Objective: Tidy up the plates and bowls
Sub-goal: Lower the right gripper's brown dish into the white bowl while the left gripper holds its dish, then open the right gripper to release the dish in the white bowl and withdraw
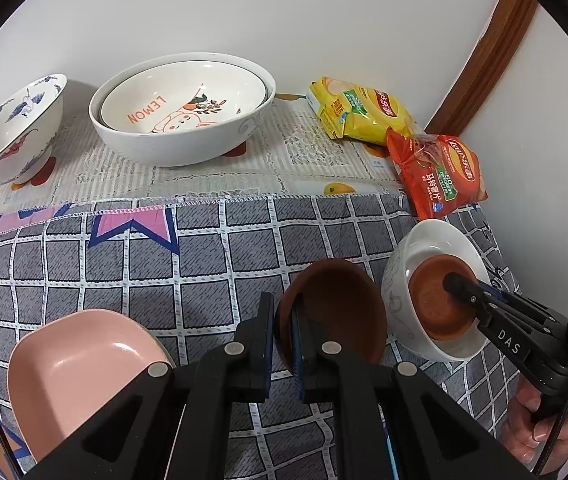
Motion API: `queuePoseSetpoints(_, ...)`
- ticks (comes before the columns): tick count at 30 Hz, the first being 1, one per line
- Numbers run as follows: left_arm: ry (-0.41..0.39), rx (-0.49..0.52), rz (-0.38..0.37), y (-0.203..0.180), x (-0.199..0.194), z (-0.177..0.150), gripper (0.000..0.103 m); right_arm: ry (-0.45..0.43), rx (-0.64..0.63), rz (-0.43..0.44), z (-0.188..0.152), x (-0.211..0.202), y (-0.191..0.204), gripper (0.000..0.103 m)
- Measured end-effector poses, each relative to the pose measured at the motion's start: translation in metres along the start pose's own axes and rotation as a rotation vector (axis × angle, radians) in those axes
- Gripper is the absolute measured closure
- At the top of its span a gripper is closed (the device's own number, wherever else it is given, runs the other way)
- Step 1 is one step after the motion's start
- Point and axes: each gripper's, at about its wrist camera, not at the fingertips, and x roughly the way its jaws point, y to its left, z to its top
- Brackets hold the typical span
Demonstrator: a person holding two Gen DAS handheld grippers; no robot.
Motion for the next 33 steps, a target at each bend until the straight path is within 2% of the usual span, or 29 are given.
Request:
queuePoseSetpoints(16,-0.001,-0.008,0.003,0.003,0.0,-0.001,0.095,0.02,-0.023,-0.011,0.001,0.008,0.004,0.095)
queuePoseSetpoints(24,-0.004,-0.015,0.006,0.004,-0.001,-0.001,0.095,0.039,-0.094,-0.085,0.005,0.015,0.012,0.095)
queuePoseSetpoints(33,-0.012,-0.022,0.009,0.006,-0.005,0.001,0.095,0.074,-0.175,-0.155,0.01,0.025,0.021,0.09)
